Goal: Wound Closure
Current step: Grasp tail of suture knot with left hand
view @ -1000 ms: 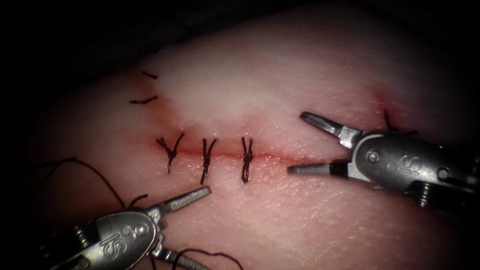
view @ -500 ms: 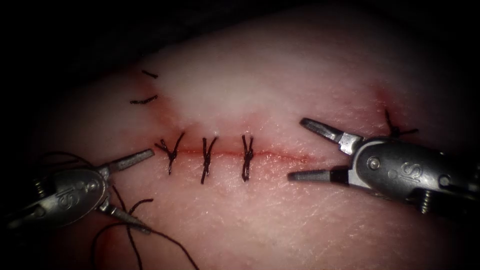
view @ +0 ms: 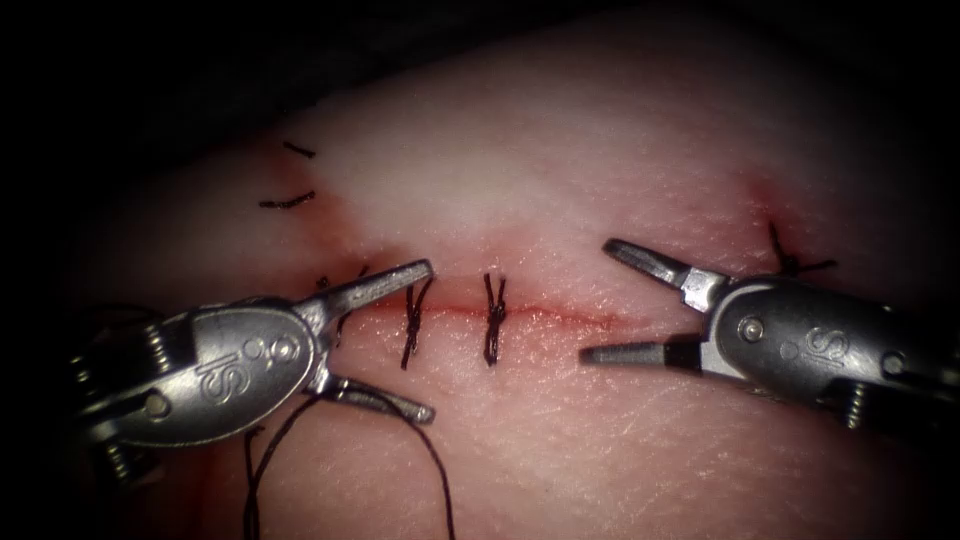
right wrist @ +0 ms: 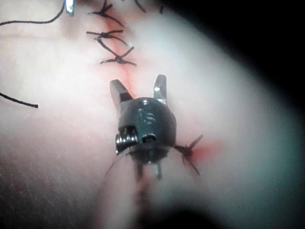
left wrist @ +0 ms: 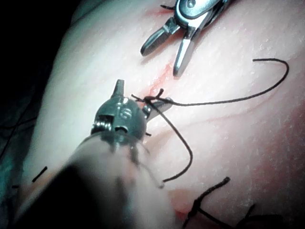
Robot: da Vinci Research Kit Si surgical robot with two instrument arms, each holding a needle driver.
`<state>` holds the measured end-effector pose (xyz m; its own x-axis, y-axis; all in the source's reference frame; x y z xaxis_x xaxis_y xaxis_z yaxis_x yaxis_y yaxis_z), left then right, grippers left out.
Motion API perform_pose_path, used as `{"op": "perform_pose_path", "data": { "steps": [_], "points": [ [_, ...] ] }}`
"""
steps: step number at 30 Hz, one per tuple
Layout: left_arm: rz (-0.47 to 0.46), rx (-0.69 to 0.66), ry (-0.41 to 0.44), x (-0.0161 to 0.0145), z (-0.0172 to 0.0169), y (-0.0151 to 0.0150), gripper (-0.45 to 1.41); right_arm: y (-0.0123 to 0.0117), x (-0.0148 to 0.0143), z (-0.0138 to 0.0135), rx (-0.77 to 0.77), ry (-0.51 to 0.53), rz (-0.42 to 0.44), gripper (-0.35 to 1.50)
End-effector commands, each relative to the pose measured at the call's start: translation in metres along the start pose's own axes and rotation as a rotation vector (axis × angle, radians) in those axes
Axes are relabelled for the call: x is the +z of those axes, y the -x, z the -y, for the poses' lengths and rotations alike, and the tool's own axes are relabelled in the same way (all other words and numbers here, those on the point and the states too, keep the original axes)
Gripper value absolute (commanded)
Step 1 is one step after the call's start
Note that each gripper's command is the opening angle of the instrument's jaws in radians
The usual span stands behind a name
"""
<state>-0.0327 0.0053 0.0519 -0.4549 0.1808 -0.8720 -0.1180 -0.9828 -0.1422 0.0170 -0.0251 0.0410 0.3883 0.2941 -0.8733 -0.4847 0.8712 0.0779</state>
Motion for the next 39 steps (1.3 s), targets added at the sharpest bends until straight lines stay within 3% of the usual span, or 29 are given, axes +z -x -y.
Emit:
{"op": "perform_pose_path", "data": {
  "steps": [1, 9, 16, 18, 25, 28, 33, 39],
  "points": [
    [-0.013, 0.001, -0.004, 0.0008, 0.0010, -0.0002, 0.32, -0.0005, 0.0014, -0.0003, -0.001, 0.001, -0.005, 1.41],
    [-0.106, 0.033, -0.046, 0.0024, 0.0006, -0.0010, -0.11, -0.0004, 0.0016, -0.0003, -0.001, 0.002, -0.001, 1.40],
    [-0.110, 0.050, -0.039, 0.0038, -0.0002, -0.0006, -0.01, -0.0003, 0.0016, -0.0002, -0.003, 0.002, -0.002, 1.40],
    [-0.104, 0.052, -0.024, 0.0038, -0.0003, -0.0005, 0.09, -0.0003, 0.0016, -0.0002, -0.003, 0.002, -0.003, 1.40],
    [-0.088, 0.054, -0.019, 0.0033, -0.0006, -0.0006, 0.14, -0.0003, 0.0018, -0.0003, -0.003, 0.004, -0.001, 1.40],
    [-0.046, 0.061, -0.023, 0.0036, -0.0006, -0.0002, 0.31, -0.0003, 0.0019, -0.0001, -0.003, 0.005, -0.002, 1.40],
    [-0.042, 0.036, -0.029, 0.0040, -0.0004, 0.0007, 0.29, -0.0004, 0.0019, 0.0001, -0.004, 0.005, -0.002, 1.40],
    [-0.004, 0.029, -0.031, 0.0043, 0.0000, 0.0018, 0.04, -0.0004, 0.0018, 0.0002, -0.004, 0.004, -0.003, 1.40]
  ]
}}
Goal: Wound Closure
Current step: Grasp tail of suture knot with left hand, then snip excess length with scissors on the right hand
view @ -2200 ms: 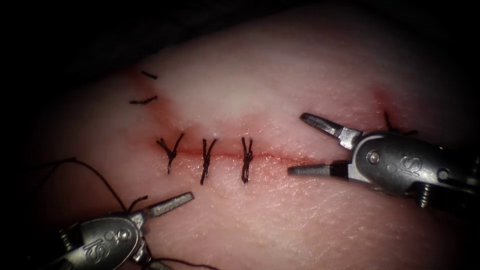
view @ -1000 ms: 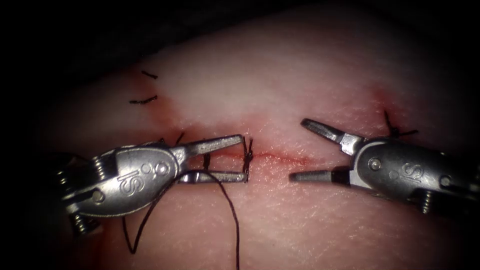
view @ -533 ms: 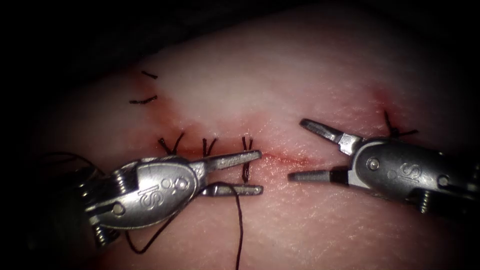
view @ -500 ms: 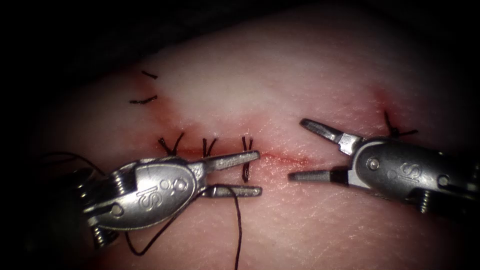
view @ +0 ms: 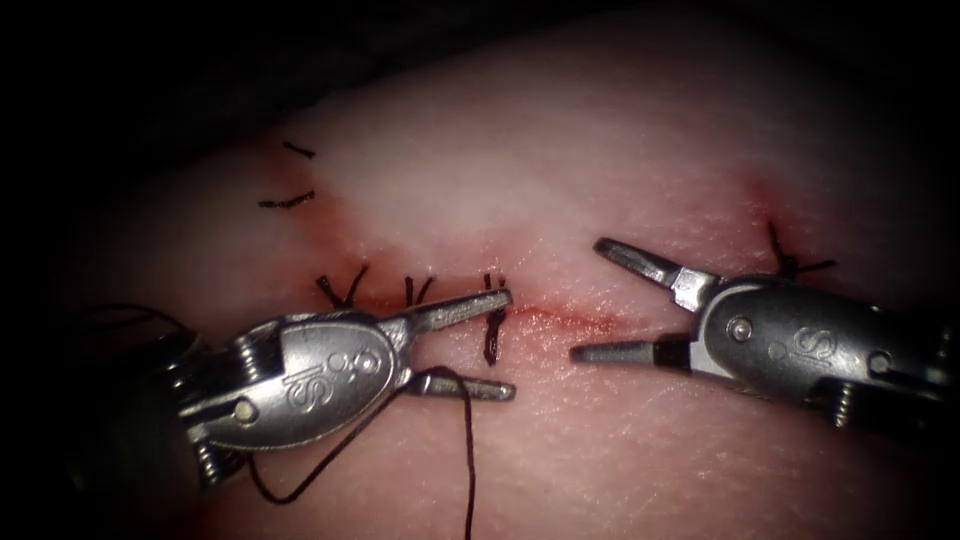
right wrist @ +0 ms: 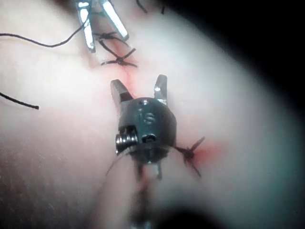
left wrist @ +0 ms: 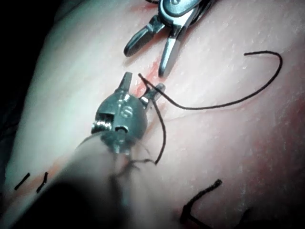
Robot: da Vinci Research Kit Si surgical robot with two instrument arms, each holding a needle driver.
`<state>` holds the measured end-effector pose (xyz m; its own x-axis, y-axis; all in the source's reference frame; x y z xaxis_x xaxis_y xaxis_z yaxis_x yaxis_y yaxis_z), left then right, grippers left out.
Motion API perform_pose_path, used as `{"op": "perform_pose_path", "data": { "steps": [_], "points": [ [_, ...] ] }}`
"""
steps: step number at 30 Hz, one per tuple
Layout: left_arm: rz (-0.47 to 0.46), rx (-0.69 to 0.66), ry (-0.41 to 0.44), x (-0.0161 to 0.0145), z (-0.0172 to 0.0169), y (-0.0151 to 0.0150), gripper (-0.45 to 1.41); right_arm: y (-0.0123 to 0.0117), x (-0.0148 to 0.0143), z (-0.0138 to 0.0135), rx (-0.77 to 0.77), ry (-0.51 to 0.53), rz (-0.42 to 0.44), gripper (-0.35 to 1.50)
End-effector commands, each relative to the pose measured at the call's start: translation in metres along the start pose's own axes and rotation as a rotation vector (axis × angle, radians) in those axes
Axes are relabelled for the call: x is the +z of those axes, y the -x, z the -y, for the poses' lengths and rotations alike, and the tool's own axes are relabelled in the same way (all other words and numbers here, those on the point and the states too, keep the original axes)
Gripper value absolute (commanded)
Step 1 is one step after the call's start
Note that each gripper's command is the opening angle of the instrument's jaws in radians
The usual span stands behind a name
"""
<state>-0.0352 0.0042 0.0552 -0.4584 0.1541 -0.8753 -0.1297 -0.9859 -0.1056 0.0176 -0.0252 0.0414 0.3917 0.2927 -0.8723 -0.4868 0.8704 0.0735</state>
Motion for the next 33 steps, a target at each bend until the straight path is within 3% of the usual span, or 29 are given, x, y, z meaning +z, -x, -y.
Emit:
{"op": "perform_pose_path", "data": {
  "steps": [1, 3, 4, 5, 6, 13, 21, 33],
  "points": [
    [0.000, 0.002, 0.001, 0.0007, 0.0010, 0.0000, 0.02, -0.0006, 0.0012, -0.0002, -0.001, 0.000, -0.006, 1.40],
    [0.003, -0.002, 0.005, 0.0006, 0.0010, 0.0002, -0.06, -0.0007, 0.0011, -0.0001, -0.001, -0.001, -0.006, 1.40],
    [0.003, -0.001, 0.006, 0.0006, 0.0009, 0.0003, -0.16, -0.0007, 0.0011, -0.0001, -0.001, -0.001, -0.006, 1.40],
    [0.005, 0.000, 0.008, 0.0005, 0.0009, 0.0003, -0.38, -0.0007, 0.0011, -0.0001, -0.001, -0.001, -0.006, 1.40],
    [0.007, 0.000, 0.011, 0.0004, 0.0008, 0.0002, -0.45, -0.0007, 0.0011, -0.0001, -0.001, -0.001, -0.006, 1.40],
    [0.004, -0.008, 0.019, -0.0006, 0.0009, -0.0005, -0.45, -0.0013, 0.0013, 0.0012, -0.005, -0.026, -0.011, 1.24],
    [0.001, -0.009, 0.022, -0.0007, 0.0013, -0.0005, -0.45, -0.0026, 0.0038, 0.0029, -0.056, -0.039, -0.038, 1.24],
    [-0.027, -0.001, 0.047, -0.0011, 0.0006, -0.0002, -0.45, -0.0039, 0.0080, 0.0039, -0.266, -0.054, -0.174, 1.23]
  ]
}}
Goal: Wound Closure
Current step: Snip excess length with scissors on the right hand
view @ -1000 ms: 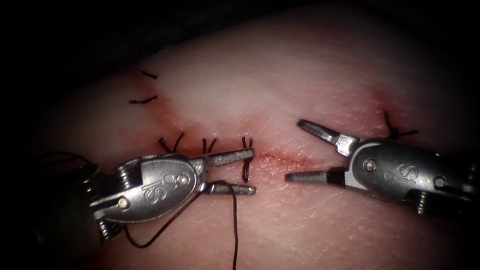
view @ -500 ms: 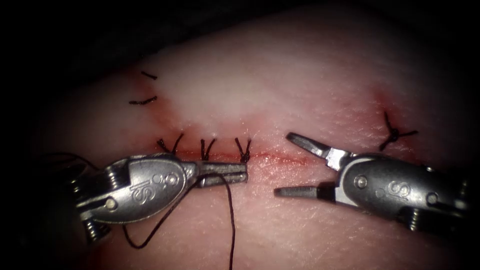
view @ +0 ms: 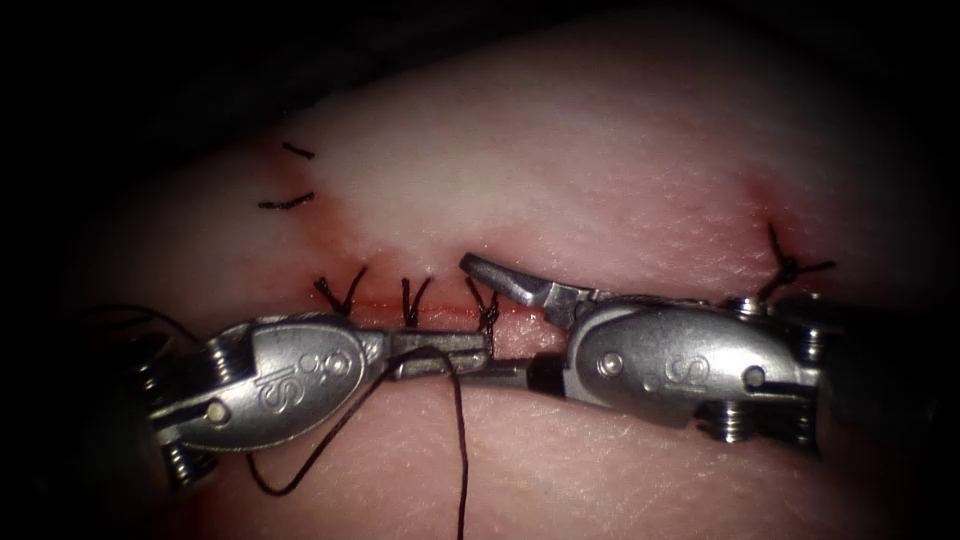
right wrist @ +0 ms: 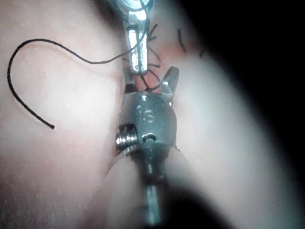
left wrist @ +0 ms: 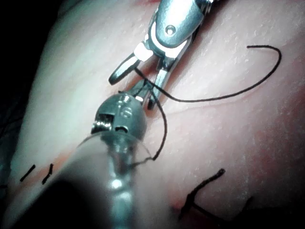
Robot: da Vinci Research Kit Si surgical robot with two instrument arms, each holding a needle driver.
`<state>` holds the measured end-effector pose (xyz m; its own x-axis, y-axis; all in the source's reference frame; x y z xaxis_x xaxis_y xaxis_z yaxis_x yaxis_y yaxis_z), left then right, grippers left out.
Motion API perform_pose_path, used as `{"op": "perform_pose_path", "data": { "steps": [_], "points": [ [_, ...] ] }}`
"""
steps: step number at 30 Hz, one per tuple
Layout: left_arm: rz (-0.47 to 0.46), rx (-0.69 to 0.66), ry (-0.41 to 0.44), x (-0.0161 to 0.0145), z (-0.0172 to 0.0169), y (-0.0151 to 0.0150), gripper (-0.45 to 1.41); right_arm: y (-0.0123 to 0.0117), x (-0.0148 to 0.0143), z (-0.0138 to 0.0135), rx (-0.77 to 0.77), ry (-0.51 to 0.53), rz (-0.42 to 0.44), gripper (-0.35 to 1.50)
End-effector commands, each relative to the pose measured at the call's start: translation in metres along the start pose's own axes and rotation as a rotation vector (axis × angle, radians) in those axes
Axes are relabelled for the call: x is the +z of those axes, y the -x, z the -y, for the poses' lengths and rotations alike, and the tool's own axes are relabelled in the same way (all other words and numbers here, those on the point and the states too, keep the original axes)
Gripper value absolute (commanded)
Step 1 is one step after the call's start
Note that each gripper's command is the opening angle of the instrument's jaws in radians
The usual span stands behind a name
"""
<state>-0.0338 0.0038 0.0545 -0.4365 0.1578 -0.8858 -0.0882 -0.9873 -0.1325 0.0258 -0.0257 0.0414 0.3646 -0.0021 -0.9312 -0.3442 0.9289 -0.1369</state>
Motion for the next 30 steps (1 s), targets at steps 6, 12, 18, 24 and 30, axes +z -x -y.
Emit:
{"op": "perform_pose_path", "data": {
  "steps": [6, 12, 18, 24, 30],
  "points": [
    [-0.014, 0.006, 0.009, 0.0001, 0.0008, -0.0002, -0.45, -0.0005, 0.0029, -0.0004, -0.137, -0.017, -0.076, 1.23],
    [-0.025, 0.006, 0.019, 0.0000, 0.0008, -0.0004, -0.45, 0.0000, 0.0029, -0.0001, -0.168, -0.039, -0.087, 1.21],
    [-0.044, 0.007, 0.034, 0.0000, 0.0005, -0.0009, -0.45, 0.0012, 0.0036, 0.0002, -0.179, -0.040, -0.083, 1.21],
    [-0.074, 0.013, 0.057, 0.0002, 0.0003, -0.0014, -0.45, 0.0012, 0.0043, 0.0016, -0.191, -0.043, -0.099, 1.23],
    [-0.093, 0.020, 0.070, 0.0006, 0.0006, -0.0015, -0.45, 0.0002, 0.0046, 0.0023, -0.192, -0.060, -0.127, 1.23]
  ]
}}
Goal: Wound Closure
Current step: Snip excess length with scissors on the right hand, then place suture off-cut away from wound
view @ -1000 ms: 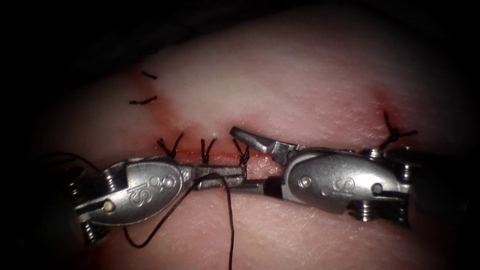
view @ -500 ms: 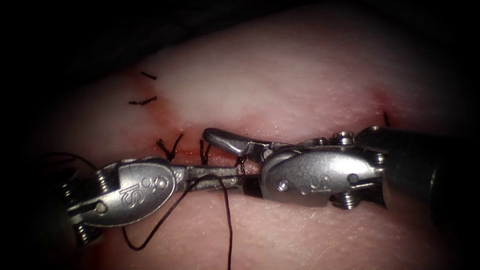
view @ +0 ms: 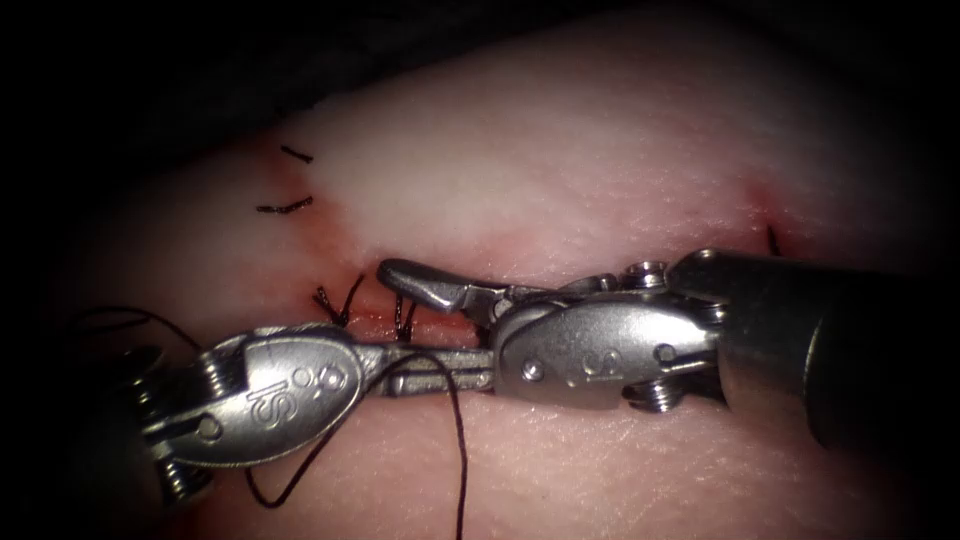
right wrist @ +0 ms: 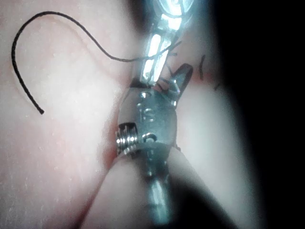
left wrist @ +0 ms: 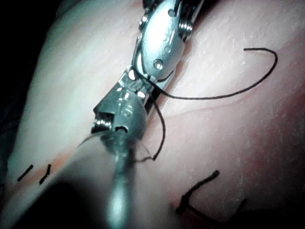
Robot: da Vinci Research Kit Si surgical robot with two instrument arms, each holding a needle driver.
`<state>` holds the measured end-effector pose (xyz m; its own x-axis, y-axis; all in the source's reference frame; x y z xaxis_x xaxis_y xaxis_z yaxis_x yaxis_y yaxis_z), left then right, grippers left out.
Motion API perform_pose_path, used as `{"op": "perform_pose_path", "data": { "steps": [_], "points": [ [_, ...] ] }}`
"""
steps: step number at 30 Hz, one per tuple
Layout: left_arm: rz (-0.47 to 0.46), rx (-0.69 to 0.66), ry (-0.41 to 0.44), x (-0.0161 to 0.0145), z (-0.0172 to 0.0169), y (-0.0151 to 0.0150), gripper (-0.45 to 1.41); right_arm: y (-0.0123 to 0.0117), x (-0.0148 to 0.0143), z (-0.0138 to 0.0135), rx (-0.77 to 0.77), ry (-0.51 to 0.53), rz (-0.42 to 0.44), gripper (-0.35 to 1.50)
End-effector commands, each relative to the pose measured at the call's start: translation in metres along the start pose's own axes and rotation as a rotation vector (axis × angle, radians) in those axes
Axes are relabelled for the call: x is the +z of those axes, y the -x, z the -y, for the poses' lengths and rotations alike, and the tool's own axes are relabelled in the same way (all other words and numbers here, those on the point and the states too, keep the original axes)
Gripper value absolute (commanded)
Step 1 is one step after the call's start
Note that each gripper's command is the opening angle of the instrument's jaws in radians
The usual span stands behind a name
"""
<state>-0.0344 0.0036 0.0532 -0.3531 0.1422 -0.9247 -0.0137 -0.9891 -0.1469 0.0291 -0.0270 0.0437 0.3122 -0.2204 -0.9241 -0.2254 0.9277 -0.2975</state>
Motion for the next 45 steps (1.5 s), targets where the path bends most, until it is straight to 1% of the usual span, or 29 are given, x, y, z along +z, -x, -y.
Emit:
{"op": "perform_pose_path", "data": {
  "steps": [1, 8, 9, 10, 11, 12, 13, 14, 16, 21, 25, 26, 27, 28, 29, 31, 32, 33, 34, 35, 40, 45],
  "points": [
    [-0.003, 0.005, -0.002, 0.0006, 0.0011, 0.0000, -0.45, -0.0006, 0.0015, -0.0005, -0.002, 0.000, -0.011, 1.23],
    [-0.013, 0.009, 0.006, 0.0006, 0.0012, -0.0001, -0.45, -0.0008, 0.0015, -0.0002, -0.003, -0.002, -0.022, 1.18],
    [-0.013, 0.009, 0.006, 0.0006, 0.0012, -0.0001, -0.45, -0.0008, 0.0015, -0.0002, -0.003, -0.002, -0.022, 1.14],
    [-0.014, 0.009, 0.007, 0.0006, 0.0011, -0.0001, -0.45, -0.0008, 0.0015, -0.0001, -0.004, -0.002, -0.023, 1.03],
    [-0.014, 0.010, 0.007, 0.0006, 0.0010, -0.0001, -0.45, -0.0008, 0.0015, -0.0001, -0.005, -0.004, -0.026, 0.72],
    [-0.014, 0.010, 0.007, 0.0006, 0.0009, -0.0002, -0.45, -0.0008, 0.0014, 0.0000, -0.006, -0.019, -0.030, 0.24],
    [-0.014, 0.011, 0.007, 0.0006, 0.0009, -0.0002, -0.45, -0.0008, 0.0013, 0.0001, -0.008, -0.047, -0.027, -0.35],
    [-0.014, 0.012, 0.007, 0.0006, 0.0008, -0.0002, -0.45, -0.0008, 0.0015, 0.0001, 0.003, -0.084, -0.014, -0.35],
    [-0.015, 0.012, 0.008, 0.0007, 0.0006, -0.0004, -0.45, -0.0008, 0.0017, 0.0002, 0.030, -0.098, -0.018, -0.35],
    [-0.016, 0.013, 0.009, 0.0006, 0.0006, -0.0004, -0.45, -0.0012, 0.0018, 0.0005, 0.028, -0.090, -0.057, -0.35],
    [-0.019, 0.016, 0.014, 0.0003, 0.0003, -0.0004, -0.45, -0.0013, 0.0014, 0.0001, 0.051, -0.030, -0.021, -0.35],
    [-0.020, 0.017, 0.016, 0.0001, 0.0001, -0.0005, -0.45, -0.0011, 0.0010, -0.0002, 0.073, -0.009, -0.025, 0.29],
    [-0.022, 0.019, 0.020, -0.0003, -0.0002, -0.0006, -0.45, -0.0009, 0.0007, -0.0004, 0.088, 0.005, -0.033, 0.59],
    [-0.022, 0.020, 0.022, -0.0006, -0.0004, -0.0007, -0.45, -0.0008, 0.0003, -0.0006, 0.096, 0.017, -0.042, 0.74],
    [-0.021, 0.020, 0.024, -0.0010, -0.0006, -0.0009, -0.45, -0.0005, -0.0005, -0.0008, 0.099, 0.036, -0.051, 0.81],
    [-0.017, 0.016, 0.025, -0.0020, -0.0006, -0.0013, -0.45, -0.0001, -0.0019, -0.0011, 0.115, 0.058, -0.041, 0.81],
    [-0.013, 0.013, 0.023, -0.0025, -0.0005, -0.0015, -0.45, 0.0001, -0.0027, -0.0013, 0.117, 0.066, -0.023, 0.88],
    [-0.011, 0.010, 0.019, -0.0029, -0.0003, -0.0016, -0.45, 0.0003, -0.0037, -0.0015, 0.119, 0.072, -0.003, 1.01],
    [-0.011, -0.001, 0.010, -0.0035, 0.0001, -0.0017, -0.45, 0.0005, -0.0044, -0.0017, 0.120, 0.077, 0.007, 1.10],
    [-0.008, -0.004, 0.002, -0.0039, 0.0004, -0.0017, -0.45, 0.0007, -0.0053, -0.0019, 0.122, 0.079, 0.012, 1.13],
    [0.005, -0.021, -0.039, -0.0059, 0.0033, -0.0013, -0.45, 0.0014, -0.0100, -0.0033, 0.136, 0.112, 0.017, 1.17],
    [0.043, -0.045, -0.069, -0.0066, 0.0067, 0.0005, -0.45, 0.0018, -0.0128, -0.0044, 0.144, 0.146, 0.060, 1.17]
  ]
}}
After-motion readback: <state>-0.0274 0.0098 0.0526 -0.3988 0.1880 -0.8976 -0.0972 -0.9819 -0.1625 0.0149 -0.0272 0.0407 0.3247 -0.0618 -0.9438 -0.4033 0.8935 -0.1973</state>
